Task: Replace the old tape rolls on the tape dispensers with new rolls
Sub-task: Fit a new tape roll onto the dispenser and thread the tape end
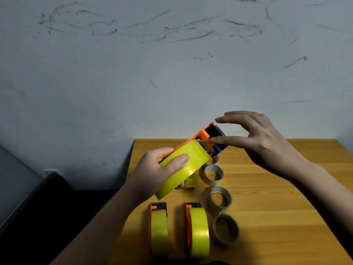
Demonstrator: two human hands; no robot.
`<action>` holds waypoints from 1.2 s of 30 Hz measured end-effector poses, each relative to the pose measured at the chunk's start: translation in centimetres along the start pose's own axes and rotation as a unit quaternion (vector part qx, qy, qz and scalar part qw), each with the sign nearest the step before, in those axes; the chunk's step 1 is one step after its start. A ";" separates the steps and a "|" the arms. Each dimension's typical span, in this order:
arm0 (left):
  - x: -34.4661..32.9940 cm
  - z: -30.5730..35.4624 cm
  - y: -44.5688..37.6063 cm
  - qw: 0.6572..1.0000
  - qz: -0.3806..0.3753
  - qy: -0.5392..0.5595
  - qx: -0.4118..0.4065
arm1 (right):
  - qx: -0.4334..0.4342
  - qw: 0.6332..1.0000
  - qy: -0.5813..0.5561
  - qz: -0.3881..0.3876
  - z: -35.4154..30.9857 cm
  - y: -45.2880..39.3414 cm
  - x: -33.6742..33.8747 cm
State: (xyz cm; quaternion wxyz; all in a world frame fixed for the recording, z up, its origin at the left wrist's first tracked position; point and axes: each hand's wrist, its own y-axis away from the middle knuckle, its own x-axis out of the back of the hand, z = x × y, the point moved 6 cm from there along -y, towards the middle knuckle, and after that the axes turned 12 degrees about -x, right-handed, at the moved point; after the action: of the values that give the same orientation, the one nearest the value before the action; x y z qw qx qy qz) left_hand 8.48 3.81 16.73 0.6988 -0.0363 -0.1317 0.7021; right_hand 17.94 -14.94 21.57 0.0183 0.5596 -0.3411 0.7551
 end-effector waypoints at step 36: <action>1.6 0.8 0.6 0.988 -0.121 0.078 0.054 | 0.049 0.995 -0.019 -0.089 -0.9 -0.8 0.8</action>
State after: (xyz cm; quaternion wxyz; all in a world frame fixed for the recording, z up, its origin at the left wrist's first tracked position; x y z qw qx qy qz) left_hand 7.70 5.31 17.53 0.7878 -0.0374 -0.0420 0.6133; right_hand 17.20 -14.16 22.51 0.0514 0.6025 -0.2525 0.7554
